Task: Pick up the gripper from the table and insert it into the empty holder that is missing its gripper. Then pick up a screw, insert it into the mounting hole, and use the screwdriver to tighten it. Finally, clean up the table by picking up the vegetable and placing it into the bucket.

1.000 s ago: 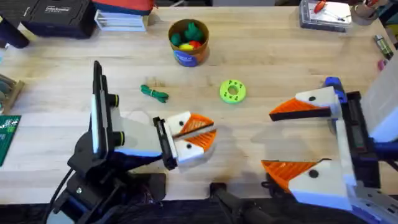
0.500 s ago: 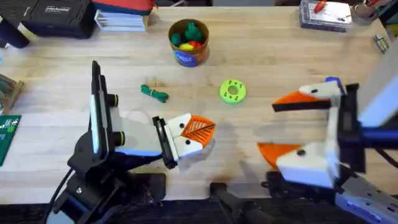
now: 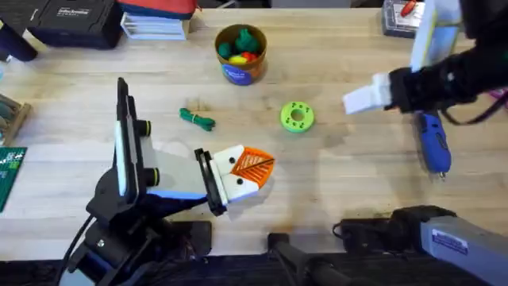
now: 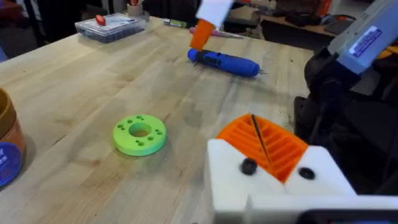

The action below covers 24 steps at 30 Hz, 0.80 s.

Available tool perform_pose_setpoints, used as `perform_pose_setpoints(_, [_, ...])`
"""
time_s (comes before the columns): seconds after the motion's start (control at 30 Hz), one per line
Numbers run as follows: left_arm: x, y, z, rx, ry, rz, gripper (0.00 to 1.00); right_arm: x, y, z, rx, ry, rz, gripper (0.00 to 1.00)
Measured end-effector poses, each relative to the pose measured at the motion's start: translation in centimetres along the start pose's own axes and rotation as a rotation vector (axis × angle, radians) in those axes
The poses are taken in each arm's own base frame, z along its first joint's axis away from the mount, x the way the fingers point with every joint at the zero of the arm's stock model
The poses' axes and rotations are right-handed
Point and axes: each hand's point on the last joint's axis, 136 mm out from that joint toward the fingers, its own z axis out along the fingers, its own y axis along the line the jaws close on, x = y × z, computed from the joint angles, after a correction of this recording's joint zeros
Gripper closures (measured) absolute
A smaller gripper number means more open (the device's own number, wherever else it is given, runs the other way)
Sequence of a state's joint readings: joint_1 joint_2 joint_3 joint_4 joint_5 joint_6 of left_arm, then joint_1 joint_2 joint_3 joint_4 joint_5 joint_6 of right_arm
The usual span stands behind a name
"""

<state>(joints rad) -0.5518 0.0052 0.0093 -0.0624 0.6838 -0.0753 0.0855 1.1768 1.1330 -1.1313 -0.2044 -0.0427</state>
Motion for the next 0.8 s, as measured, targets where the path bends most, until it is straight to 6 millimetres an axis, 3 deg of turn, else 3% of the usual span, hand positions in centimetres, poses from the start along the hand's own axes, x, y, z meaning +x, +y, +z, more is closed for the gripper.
perform_pose_setpoints(0.2, [0.0,0.0,0.0,0.0,0.0,0.0,0.991,-2.2,-9.3,-0.4,0.158,0.006,0.207,0.008])
perform_pose_setpoints(0.37, [0.0,0.0,0.0,0.0,0.0,0.0,0.991,-3.2,-15.1,-1.1,0.265,-0.033,0.195,0.008])
perform_pose_setpoints(0.57, [0.0,0.0,0.0,0.0,0.0,0.0,0.991,-2.0,-19.1,-1.2,0.32,0.011,0.116,0.008])
perform_pose_setpoints(0.8, [0.0,0.0,0.0,0.0,0.0,0.0,0.991,0.5,-22.6,0.4,0.312,0.12,0.112,0.008])
